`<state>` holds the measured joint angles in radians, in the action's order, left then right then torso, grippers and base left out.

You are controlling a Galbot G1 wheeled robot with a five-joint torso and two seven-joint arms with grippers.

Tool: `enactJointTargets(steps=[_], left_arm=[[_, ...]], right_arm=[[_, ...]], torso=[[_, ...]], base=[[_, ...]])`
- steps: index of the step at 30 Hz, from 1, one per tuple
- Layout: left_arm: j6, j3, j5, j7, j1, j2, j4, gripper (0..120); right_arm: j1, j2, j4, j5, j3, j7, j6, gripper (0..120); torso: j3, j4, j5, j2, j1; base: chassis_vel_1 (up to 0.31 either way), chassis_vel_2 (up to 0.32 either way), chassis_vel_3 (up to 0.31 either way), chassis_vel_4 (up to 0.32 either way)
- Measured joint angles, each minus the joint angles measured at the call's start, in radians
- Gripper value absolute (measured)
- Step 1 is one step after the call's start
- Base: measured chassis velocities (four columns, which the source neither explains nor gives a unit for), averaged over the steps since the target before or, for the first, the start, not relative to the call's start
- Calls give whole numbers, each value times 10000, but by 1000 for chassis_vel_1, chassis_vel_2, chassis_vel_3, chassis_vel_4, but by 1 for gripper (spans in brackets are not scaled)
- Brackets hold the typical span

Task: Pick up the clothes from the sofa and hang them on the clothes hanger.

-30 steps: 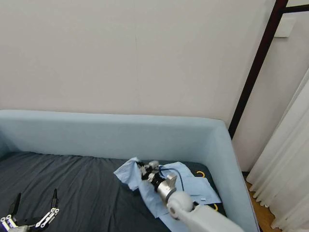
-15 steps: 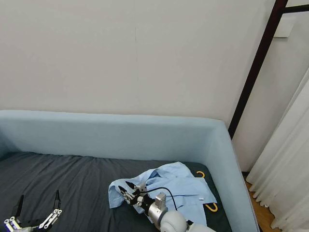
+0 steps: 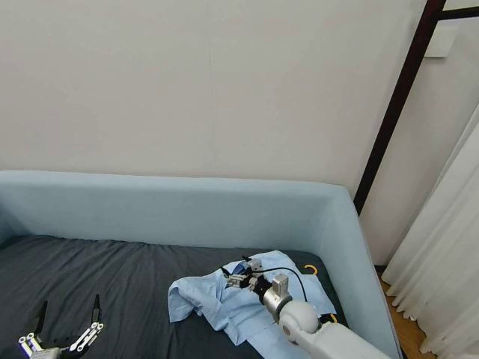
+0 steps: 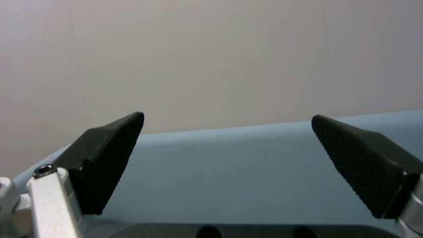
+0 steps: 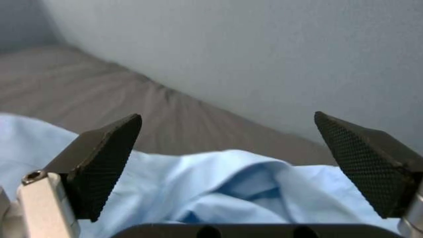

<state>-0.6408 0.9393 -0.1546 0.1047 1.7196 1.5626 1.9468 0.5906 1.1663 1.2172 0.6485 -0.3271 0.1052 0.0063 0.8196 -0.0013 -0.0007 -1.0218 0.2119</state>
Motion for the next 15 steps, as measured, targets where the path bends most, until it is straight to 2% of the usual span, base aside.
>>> enactJointTargets(steps=[2, 3, 4, 5, 7, 9, 15], left_arm=[[-7, 5, 2, 8, 10, -2, 2, 100], [-21, 19, 0, 3, 32, -2, 4, 100], [-21, 19, 0, 3, 32, -2, 4, 100], [-40, 23, -1, 6, 48, -6, 4, 100], [-48, 45, -2, 5, 59, -20, 4, 100], [-49, 58, -3, 5, 60, -24, 5, 100], [-63, 101, -11, -3, 65, -12, -14, 100]], right_arm=[[-156, 130, -601, -452, 278, 765, 3, 100], [-330, 274, -1331, -984, 607, 1671, 56, 100], [-330, 274, -1331, -984, 607, 1671, 56, 100], [-554, 509, -2194, -1600, 978, 2650, 215, 100], [-982, 950, -3590, -2577, 1549, 3689, 431, 100], [-1315, 1353, -4406, -3155, 1842, 3875, 469, 100], [-1754, 1958, -5311, -3864, 2085, 3241, -76, 100]], torso=[[0, 4, 3, 0, -1], [0, 1, -1, 0, 0], [0, 1, -1, 0, 0], [2, -1, 1, 0, 0], [2, 0, -1, 1, 0], [2, 0, 2, 1, 0], [1, 3, 2, 1, 0]], base=[[0, 0, 0, 0], [0, 0, 0, 0], [0, 0, 0, 0], [0, 0, 0, 0], [0, 0, 0, 0], [0, 0, 0, 0], [0, 0, 0, 0]])
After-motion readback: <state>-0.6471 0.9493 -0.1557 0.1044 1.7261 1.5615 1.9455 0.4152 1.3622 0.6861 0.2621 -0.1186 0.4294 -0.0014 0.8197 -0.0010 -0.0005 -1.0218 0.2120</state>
